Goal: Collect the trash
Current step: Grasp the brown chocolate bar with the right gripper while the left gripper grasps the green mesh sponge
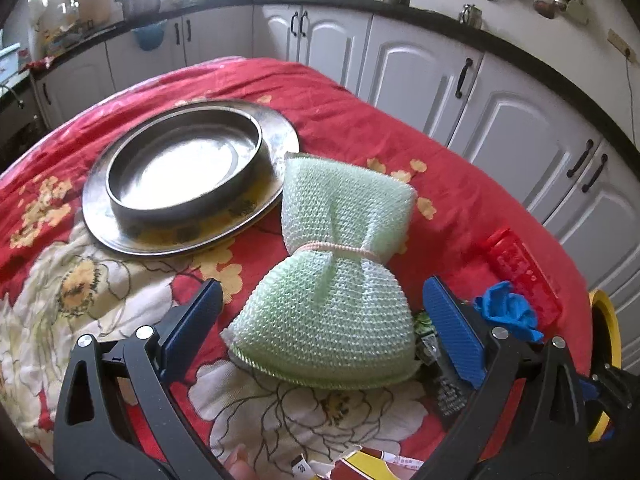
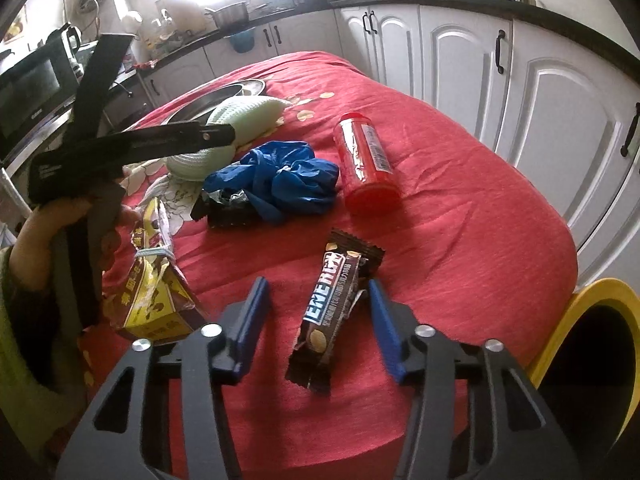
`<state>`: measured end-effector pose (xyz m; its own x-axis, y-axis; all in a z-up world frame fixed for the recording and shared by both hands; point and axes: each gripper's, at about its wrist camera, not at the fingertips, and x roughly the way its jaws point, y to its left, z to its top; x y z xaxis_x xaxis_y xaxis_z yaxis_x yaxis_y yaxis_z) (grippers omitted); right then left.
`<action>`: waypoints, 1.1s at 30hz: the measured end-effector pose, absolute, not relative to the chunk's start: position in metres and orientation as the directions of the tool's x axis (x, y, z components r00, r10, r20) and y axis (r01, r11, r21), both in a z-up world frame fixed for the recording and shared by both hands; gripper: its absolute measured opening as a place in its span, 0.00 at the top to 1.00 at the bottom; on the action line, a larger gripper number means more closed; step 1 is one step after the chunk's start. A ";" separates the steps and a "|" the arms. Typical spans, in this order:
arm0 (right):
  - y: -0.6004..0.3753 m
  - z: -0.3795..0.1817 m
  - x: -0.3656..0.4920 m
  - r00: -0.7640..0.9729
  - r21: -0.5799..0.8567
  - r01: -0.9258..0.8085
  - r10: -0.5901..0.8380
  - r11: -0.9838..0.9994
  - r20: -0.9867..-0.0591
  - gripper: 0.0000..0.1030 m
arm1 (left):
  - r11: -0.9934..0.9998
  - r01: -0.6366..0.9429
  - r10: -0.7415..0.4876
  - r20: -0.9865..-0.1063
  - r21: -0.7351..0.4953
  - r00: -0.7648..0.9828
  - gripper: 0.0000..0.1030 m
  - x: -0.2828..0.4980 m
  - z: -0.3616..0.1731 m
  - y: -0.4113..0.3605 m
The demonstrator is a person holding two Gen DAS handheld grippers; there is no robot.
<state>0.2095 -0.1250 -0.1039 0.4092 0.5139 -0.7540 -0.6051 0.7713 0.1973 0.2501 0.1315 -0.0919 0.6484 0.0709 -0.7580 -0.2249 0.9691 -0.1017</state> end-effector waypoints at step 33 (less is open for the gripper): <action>-0.142 -0.088 0.206 0.424 0.212 -0.626 0.555 0.751 -0.716 0.85 | 0.958 -0.175 0.002 -0.605 -0.227 0.796 0.39 0.194 -0.049 0.128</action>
